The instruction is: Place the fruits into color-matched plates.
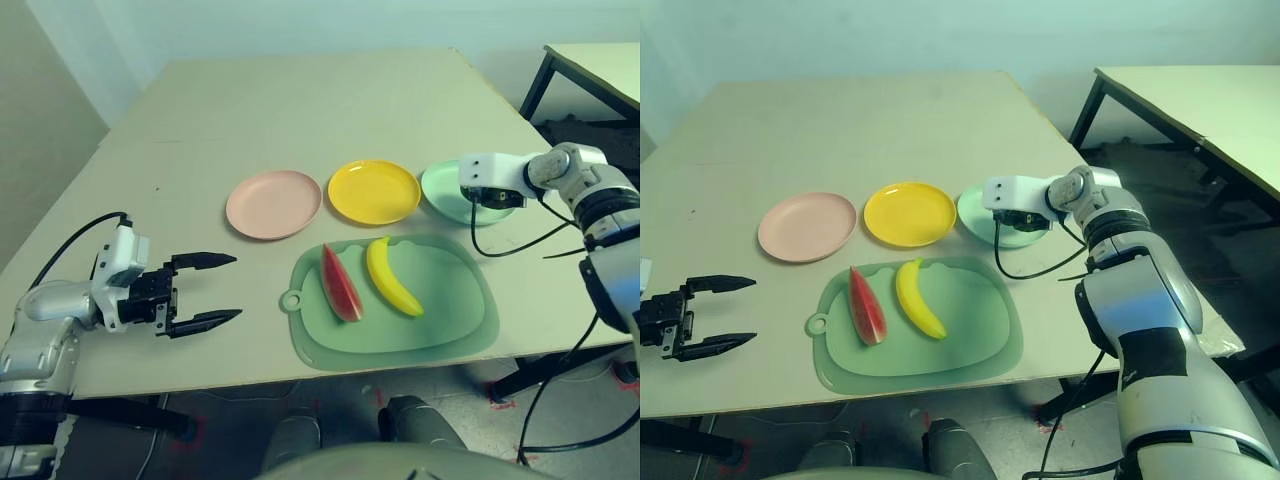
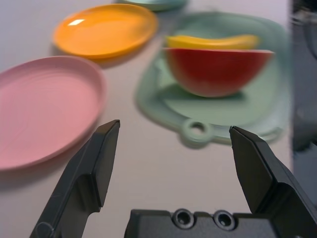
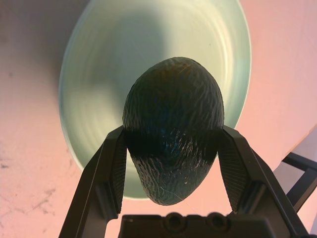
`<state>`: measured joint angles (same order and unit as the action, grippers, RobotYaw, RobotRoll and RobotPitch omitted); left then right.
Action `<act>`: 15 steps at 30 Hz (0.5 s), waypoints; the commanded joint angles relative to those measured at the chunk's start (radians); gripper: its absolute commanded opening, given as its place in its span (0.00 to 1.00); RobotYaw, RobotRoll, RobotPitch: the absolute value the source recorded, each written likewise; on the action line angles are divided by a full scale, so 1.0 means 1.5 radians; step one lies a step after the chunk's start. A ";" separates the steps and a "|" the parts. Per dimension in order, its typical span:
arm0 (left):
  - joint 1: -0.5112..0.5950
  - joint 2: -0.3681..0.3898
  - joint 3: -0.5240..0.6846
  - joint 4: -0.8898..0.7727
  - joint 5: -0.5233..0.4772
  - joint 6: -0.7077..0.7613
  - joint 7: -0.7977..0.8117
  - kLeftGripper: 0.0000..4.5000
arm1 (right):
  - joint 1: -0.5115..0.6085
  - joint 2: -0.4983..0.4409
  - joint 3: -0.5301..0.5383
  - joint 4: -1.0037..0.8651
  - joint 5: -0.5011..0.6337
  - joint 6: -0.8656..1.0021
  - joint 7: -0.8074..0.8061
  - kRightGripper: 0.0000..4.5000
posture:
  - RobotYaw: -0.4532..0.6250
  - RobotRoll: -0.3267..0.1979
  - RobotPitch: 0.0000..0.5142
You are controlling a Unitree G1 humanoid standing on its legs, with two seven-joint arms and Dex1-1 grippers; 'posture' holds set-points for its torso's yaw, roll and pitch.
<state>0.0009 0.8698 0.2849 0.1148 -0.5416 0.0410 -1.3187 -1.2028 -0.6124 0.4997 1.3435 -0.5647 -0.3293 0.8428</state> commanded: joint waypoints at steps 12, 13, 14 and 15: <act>-0.022 -0.022 0.009 -0.042 -0.011 0.070 0.069 1.00 | 0.007 0.003 -0.016 0.007 0.001 0.010 -0.022 0.89 | 0.44 0.62 0.03; -0.022 -0.022 0.009 -0.042 -0.012 0.071 0.069 1.00 | 0.008 0.003 -0.017 0.007 0.001 0.009 -0.023 0.96 | 0.44 0.62 0.03; -0.022 -0.022 0.009 -0.043 -0.012 0.071 0.068 1.00 | 0.008 0.003 -0.017 0.007 0.002 0.008 -0.023 0.99 | 0.44 0.62 0.03; -0.022 -0.021 0.008 -0.044 -0.011 0.070 0.066 1.00 | 0.009 0.002 -0.017 0.006 0.002 0.006 -0.023 0.99 | 0.44 0.62 0.03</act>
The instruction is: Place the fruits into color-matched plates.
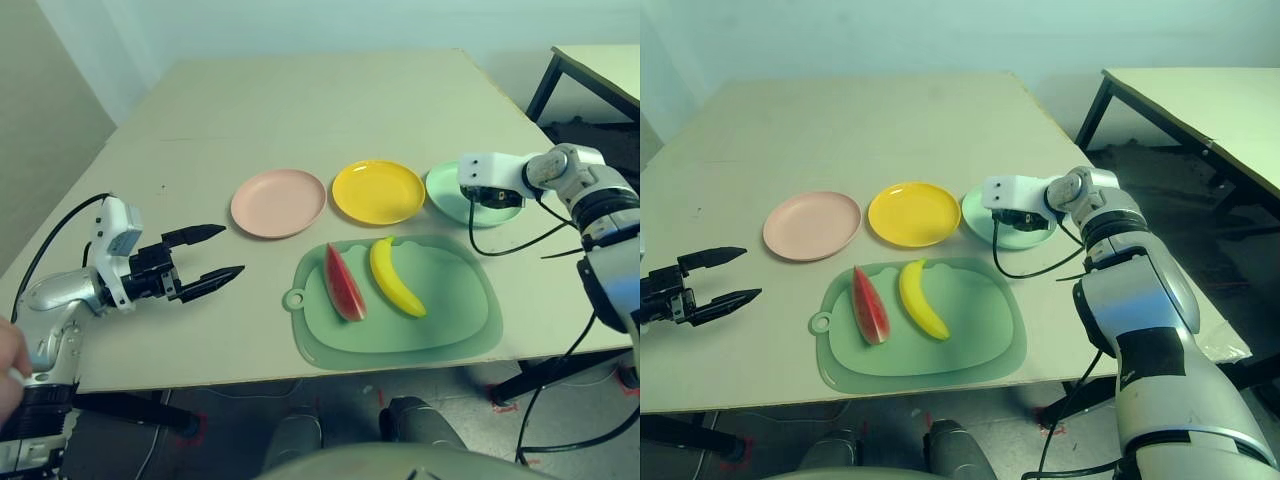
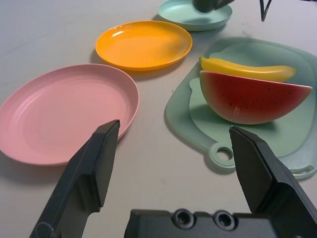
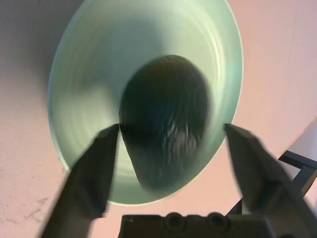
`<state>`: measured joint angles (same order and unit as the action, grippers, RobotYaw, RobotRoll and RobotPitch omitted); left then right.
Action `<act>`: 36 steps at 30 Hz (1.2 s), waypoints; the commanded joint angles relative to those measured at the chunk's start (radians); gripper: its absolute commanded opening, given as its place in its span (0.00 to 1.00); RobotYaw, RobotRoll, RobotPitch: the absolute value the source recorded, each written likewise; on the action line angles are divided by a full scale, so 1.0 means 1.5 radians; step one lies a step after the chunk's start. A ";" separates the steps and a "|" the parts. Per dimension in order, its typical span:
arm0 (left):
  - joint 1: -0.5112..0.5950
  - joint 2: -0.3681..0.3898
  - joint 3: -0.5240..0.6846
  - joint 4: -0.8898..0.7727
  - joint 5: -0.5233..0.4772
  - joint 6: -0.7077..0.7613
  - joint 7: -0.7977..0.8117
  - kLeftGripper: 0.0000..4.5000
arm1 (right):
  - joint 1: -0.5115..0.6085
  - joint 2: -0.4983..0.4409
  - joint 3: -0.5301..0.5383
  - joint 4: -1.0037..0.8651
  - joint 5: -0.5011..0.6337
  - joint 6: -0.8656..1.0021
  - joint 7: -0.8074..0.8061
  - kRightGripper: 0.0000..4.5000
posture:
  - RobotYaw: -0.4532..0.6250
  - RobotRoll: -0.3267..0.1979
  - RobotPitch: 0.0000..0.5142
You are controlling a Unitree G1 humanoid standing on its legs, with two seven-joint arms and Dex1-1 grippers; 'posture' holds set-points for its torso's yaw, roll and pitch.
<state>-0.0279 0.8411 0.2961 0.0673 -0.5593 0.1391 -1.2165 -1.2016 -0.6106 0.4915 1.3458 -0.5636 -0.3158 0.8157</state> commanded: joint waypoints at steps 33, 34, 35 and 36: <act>-0.029 -0.007 -0.042 0.027 0.009 -0.024 -0.151 1.00 | 0.138 0.007 0.058 -0.548 0.232 -0.374 0.467 0.99 | 0.38 0.62 0.03; -0.029 -0.007 -0.042 0.027 0.009 -0.024 -0.151 1.00 | 0.144 0.008 0.066 -0.564 0.236 -0.370 0.472 0.99 | 0.38 0.62 0.03; -0.029 -0.008 -0.042 0.026 0.009 -0.023 -0.151 1.00 | 0.147 0.010 0.073 -0.577 0.236 -0.365 0.476 0.99 | 0.39 0.62 0.04; -0.029 -0.008 -0.042 0.026 0.009 -0.023 -0.152 1.00 | 0.148 0.013 0.080 -0.585 0.233 -0.362 0.476 0.99 | 0.39 0.62 0.04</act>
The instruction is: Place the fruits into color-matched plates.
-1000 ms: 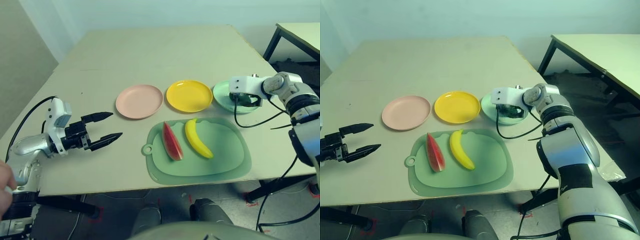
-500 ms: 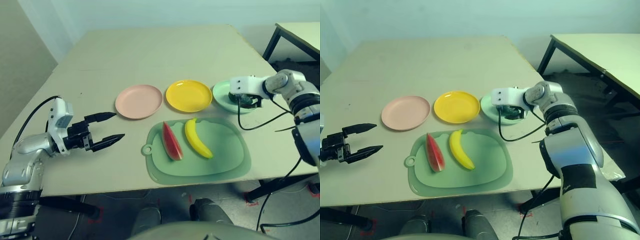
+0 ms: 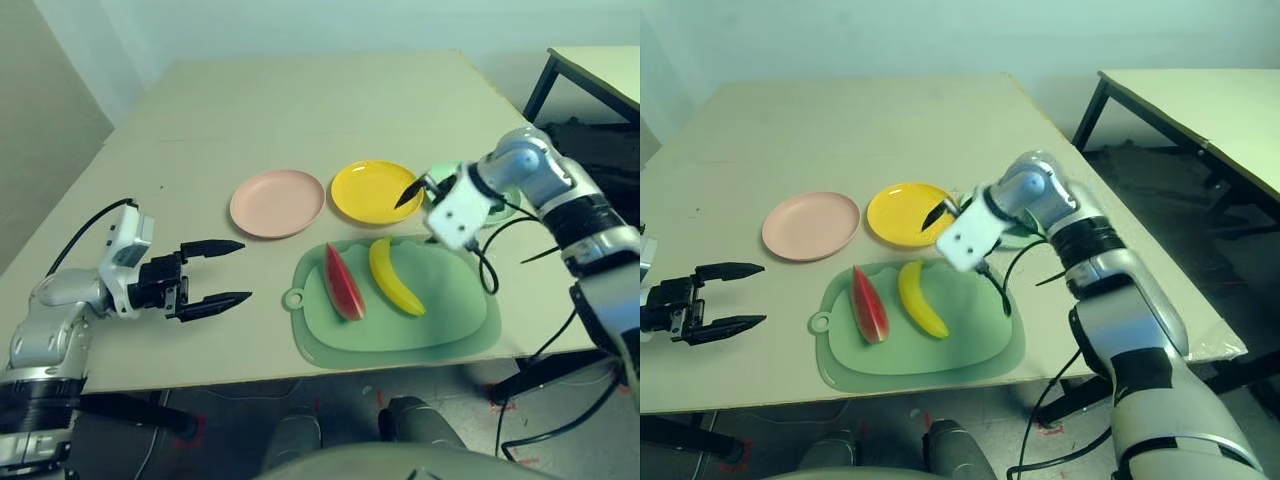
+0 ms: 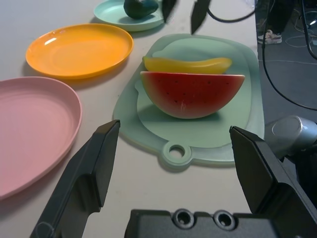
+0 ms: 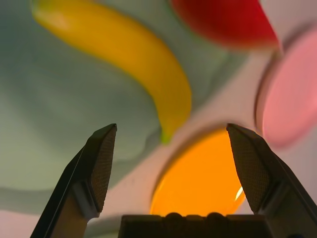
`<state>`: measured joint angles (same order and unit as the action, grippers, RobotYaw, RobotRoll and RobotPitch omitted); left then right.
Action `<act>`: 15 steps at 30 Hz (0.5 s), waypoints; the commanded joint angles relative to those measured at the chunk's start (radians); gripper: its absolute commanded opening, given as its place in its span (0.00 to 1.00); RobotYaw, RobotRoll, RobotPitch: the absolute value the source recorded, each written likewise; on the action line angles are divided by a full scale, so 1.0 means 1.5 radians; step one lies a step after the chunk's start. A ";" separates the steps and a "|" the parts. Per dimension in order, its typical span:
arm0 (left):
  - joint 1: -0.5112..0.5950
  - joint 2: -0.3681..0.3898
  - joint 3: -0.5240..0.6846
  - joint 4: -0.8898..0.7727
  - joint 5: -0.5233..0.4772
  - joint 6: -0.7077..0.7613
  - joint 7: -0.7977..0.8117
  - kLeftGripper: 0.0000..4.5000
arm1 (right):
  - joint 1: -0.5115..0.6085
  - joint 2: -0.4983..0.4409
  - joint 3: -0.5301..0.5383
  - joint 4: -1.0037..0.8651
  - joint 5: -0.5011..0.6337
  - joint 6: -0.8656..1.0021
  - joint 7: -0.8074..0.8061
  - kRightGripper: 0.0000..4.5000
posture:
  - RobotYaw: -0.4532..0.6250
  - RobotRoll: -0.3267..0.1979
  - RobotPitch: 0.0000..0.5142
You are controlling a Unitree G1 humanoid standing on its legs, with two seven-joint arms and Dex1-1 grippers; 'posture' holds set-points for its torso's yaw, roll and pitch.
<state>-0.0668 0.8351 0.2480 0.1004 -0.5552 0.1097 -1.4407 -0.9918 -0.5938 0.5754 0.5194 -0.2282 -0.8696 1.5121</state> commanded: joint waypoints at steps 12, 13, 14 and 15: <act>-0.001 0.003 -0.021 -0.003 0.003 0.010 -0.011 1.00 | -0.036 0.090 0.090 0.048 -0.103 -0.009 -0.048 0.99 | 0.41 0.62 0.05; -0.002 0.002 -0.021 -0.005 0.003 0.011 -0.011 1.00 | -0.039 0.096 0.094 0.056 -0.109 -0.008 -0.054 0.99 | 0.41 0.62 0.05; -0.002 0.002 -0.021 -0.006 0.002 0.012 -0.010 1.00 | -0.042 0.102 0.097 0.066 -0.118 -0.008 -0.062 0.99 | 0.41 0.62 0.05; -0.002 0.001 -0.020 -0.008 0.002 0.012 -0.009 1.00 | -0.043 0.106 0.100 0.073 -0.124 -0.009 -0.067 0.99 | 0.41 0.62 0.05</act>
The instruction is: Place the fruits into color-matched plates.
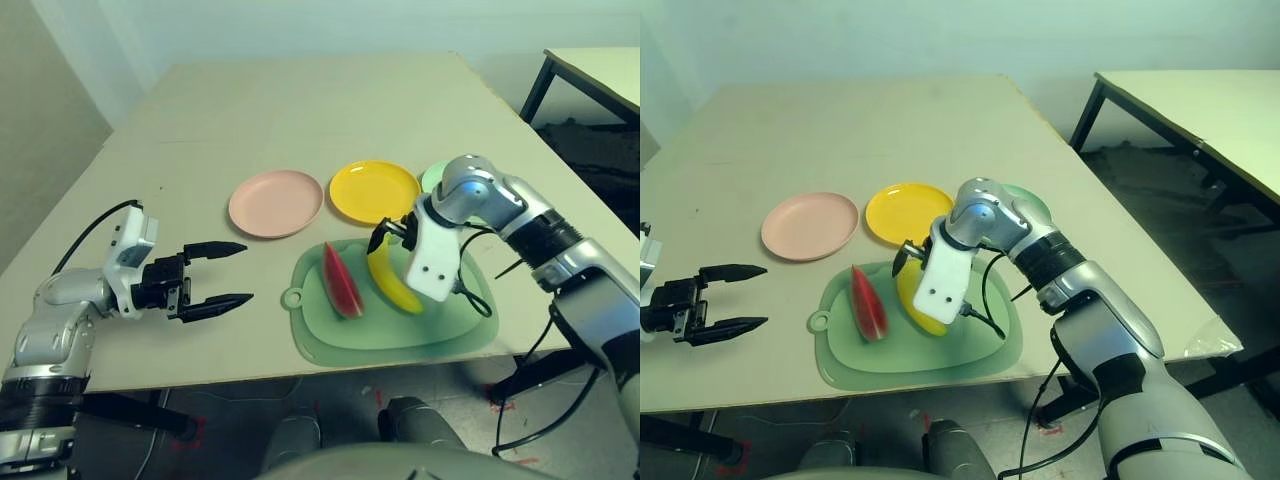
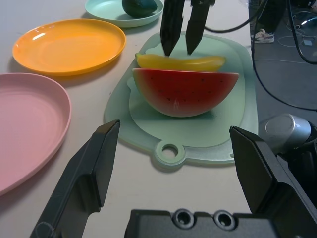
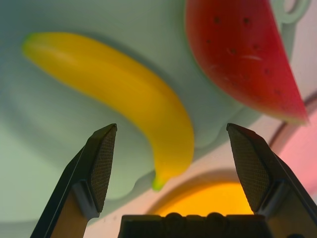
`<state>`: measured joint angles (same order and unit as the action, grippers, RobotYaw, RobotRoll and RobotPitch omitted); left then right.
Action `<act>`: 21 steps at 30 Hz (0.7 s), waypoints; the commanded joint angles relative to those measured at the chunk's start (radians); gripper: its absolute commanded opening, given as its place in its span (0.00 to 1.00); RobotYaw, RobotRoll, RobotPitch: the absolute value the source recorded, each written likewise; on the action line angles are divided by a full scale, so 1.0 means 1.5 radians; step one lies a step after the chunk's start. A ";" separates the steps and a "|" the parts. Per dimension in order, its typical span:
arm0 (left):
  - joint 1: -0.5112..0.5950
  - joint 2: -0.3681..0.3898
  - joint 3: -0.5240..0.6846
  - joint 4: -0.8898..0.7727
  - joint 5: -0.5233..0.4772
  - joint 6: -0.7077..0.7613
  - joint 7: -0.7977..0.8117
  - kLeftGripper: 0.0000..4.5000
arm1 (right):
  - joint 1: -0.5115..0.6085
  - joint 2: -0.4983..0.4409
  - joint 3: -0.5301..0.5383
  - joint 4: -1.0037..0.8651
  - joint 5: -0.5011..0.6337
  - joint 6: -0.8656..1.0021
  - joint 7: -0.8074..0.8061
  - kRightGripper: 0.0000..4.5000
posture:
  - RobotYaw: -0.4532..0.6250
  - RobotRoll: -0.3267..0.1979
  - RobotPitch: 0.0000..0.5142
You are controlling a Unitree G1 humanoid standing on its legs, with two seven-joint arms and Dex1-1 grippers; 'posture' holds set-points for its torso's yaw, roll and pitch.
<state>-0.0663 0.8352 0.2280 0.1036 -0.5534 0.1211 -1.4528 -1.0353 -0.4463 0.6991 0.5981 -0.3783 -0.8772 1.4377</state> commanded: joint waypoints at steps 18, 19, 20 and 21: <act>-0.017 -0.014 -0.012 0.001 0.008 -0.008 0.003 1.00 | 0.028 -0.011 0.042 0.020 -0.015 -0.006 -0.008 0.96 | 0.39 0.62 0.07; -0.018 -0.015 -0.012 0.001 0.008 -0.009 0.004 1.00 | 0.030 -0.013 0.042 0.019 -0.013 -0.005 -0.007 0.91 | 0.39 0.62 0.07; -0.018 -0.016 -0.012 0.001 0.008 -0.010 0.004 1.00 | 0.032 -0.018 0.042 0.019 -0.013 -0.004 -0.003 0.85 | 0.39 0.62 0.07; -0.019 -0.017 -0.012 0.002 0.008 -0.010 0.004 1.00 | 0.036 -0.025 0.043 0.020 -0.010 -0.005 0.003 0.77 | 0.39 0.62 0.07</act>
<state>-0.0918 0.8132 0.2200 0.0981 -0.5521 0.1141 -1.4482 -1.0004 -0.4676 0.7416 0.6296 -0.3956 -0.8876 1.4238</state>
